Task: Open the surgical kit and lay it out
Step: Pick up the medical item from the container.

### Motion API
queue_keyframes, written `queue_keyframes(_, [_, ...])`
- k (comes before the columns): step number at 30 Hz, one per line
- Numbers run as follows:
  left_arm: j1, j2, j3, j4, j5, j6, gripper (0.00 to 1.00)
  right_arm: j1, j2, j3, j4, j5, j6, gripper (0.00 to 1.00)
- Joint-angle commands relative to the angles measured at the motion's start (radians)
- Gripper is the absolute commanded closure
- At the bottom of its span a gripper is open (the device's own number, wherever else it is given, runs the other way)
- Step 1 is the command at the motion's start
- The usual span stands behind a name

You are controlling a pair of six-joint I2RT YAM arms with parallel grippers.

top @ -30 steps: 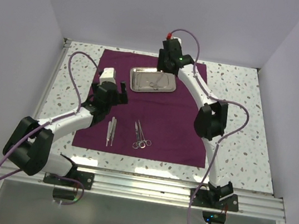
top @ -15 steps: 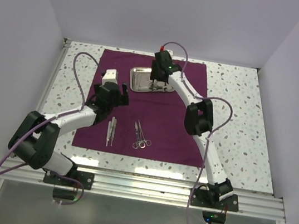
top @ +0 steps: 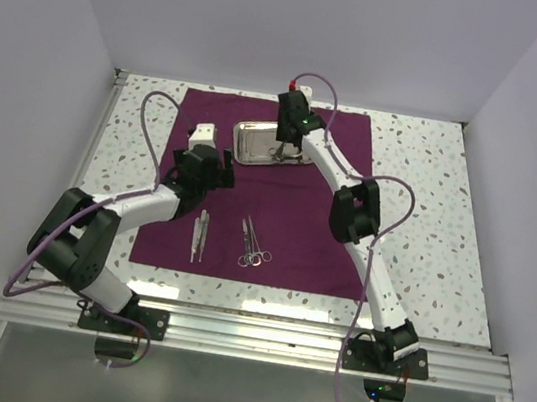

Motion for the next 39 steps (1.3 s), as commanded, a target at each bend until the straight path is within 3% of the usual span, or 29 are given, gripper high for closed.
queue_keyframes(1, [0.006,0.019,0.043,0.069,0.013,0.018,0.01,-0.038,-0.007,-0.059,-0.074,0.027,-0.011,0.47])
queue_keyframes(5, [0.006,0.030,0.053,0.066,0.013,0.022,0.00,-0.045,-0.004,-0.046,-0.063,0.019,0.001,0.52])
queue_keyframes(13, [0.009,0.036,0.054,0.069,0.005,0.028,0.01,-0.103,-0.032,-0.090,-0.115,-0.083,0.093,0.76])
queue_keyframes(17, [0.011,0.064,0.066,0.071,0.016,0.028,0.01,-0.095,-0.040,-0.138,-0.101,-0.148,0.110,0.78])
queue_keyframes(23, [0.011,0.067,0.063,0.068,0.013,0.030,0.01,-0.083,0.019,-0.070,-0.100,-0.186,0.120,0.76])
queue_keyframes(26, [0.012,0.061,0.062,0.066,0.008,0.031,0.01,-0.080,0.029,-0.038,-0.100,-0.197,0.112,0.62])
queue_keyframes(27, [0.012,0.061,0.063,0.068,0.008,0.031,0.00,-0.081,0.026,-0.038,-0.095,-0.200,0.107,0.52])
queue_keyframes(29, [0.012,0.068,0.063,0.069,0.010,0.031,0.01,-0.081,0.028,-0.033,-0.095,-0.203,0.094,0.50])
queue_keyframes(34, [0.014,0.087,0.068,0.072,0.013,0.033,0.00,-0.080,0.059,-0.013,-0.136,-0.237,0.089,0.72])
queue_keyframes(36, [0.014,0.091,0.068,0.074,0.014,0.033,0.01,-0.080,0.082,-0.009,-0.145,-0.252,0.089,0.77])
queue_keyframes(39, [0.016,0.095,0.066,0.075,0.017,0.033,0.01,-0.083,0.112,0.025,-0.172,-0.267,0.089,0.94])
